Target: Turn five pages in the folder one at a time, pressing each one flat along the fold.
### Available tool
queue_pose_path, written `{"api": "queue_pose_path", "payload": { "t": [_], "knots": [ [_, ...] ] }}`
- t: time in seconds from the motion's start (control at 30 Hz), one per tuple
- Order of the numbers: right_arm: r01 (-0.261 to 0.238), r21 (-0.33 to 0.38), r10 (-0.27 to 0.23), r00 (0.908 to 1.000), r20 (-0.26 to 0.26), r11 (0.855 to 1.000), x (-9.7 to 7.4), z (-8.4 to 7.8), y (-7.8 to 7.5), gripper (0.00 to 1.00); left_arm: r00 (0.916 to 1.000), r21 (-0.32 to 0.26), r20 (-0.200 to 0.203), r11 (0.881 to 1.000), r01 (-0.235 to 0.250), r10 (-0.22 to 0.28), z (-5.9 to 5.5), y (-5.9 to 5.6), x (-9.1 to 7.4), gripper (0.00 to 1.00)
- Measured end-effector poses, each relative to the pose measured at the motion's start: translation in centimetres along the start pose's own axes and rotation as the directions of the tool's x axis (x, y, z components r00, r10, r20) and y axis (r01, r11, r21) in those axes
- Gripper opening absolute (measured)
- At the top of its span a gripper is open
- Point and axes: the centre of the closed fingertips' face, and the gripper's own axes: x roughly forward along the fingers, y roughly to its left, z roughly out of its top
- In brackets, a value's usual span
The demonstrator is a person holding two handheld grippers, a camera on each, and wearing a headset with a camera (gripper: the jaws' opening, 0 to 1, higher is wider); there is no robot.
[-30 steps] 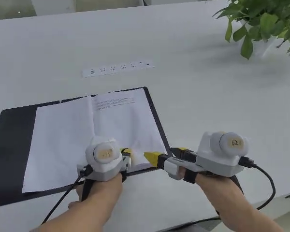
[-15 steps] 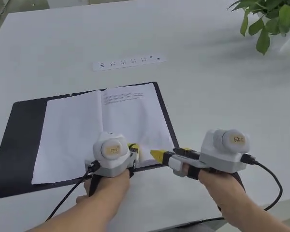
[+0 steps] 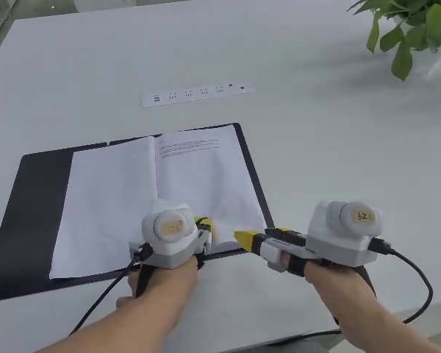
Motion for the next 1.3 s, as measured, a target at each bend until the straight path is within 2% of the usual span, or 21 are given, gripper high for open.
{"api": "queue_pose_path", "payload": {
  "t": [0.2, 0.43, 0.7, 0.93, 1.13, 1.3],
  "knots": [
    [0.022, -0.011, -0.023, 0.9997, -0.01, 1.0, -0.1, -0.2, -0.7, 0.25, 1.0, 0.0, -0.002, 1.0, -0.001, 0.001, 0.0, 0.0, 0.0, 0.0],
    [0.04, 0.016, -0.04, 0.9992, -0.011, 0.999, -0.1, -0.3, -1.0, 0.18, 1.0, 0.0, -0.004, 1.0, 0.0, 0.0, 0.0, 0.1, 0.0, 0.0],
    [0.096, 0.072, -0.096, 0.9954, -0.009, 0.993, 0.1, -0.4, -2.6, 0.0, 1.0, -0.002, -0.009, 1.0, 0.001, -0.001, 0.0, 0.0, 0.0, 0.0],
    [0.099, 0.094, -0.099, 0.9951, -0.002, 0.991, 0.1, -0.4, -2.5, 0.0, 0.9999, 0.008, -0.014, 1.0, 0.005, -0.004, 0.0, 0.0, 0.0, 0.0],
    [0.073, 0.085, -0.075, 0.9968, 0.027, 0.994, -0.5, 0.7, -1.7, 0.0, 0.9997, 0.0, -0.022, 1.0, 0.012, -0.012, 0.2, 0.0, -0.2, 0.0],
    [0.051, 0.085, -0.055, 0.9974, 0.045, 0.995, -0.8, 1.5, -1.0, 0.0, 0.999, 0.017, -0.039, 1.0, 0.023, -0.023, 0.0, -0.1, -0.9, 0.07]
  ]
}}
